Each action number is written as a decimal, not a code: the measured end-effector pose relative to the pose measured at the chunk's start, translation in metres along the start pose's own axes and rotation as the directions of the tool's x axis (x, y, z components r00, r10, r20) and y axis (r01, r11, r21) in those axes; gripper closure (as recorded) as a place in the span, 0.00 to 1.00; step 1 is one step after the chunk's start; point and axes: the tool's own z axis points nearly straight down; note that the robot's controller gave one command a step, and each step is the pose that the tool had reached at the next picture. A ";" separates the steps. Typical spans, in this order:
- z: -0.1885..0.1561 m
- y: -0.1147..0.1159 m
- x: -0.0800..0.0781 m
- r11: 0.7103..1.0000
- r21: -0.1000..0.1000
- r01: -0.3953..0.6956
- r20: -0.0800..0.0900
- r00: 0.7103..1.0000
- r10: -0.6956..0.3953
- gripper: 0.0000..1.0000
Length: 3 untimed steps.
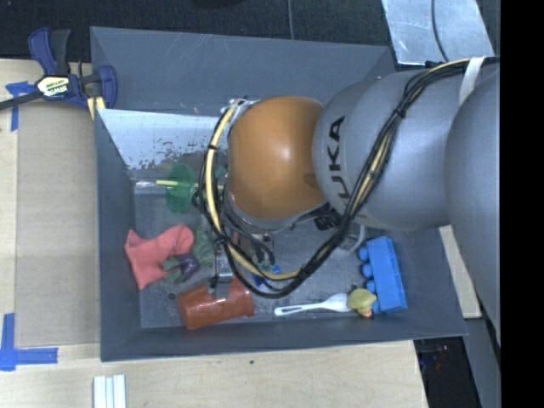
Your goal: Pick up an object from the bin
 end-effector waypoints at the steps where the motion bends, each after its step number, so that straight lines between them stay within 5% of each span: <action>1: -0.004 -0.001 -0.002 1.000 -0.002 -0.004 0.007 1.000 0.004 0.00; 2: 0.058 -0.020 0.012 0.982 -0.001 0.187 0.010 0.982 -0.187 0.00; 3: 0.046 -0.027 0.018 0.951 0.000 0.309 0.013 0.951 -0.309 0.00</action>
Offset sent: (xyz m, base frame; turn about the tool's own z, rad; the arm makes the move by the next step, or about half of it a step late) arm -0.0242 -0.0345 -0.1008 -0.3132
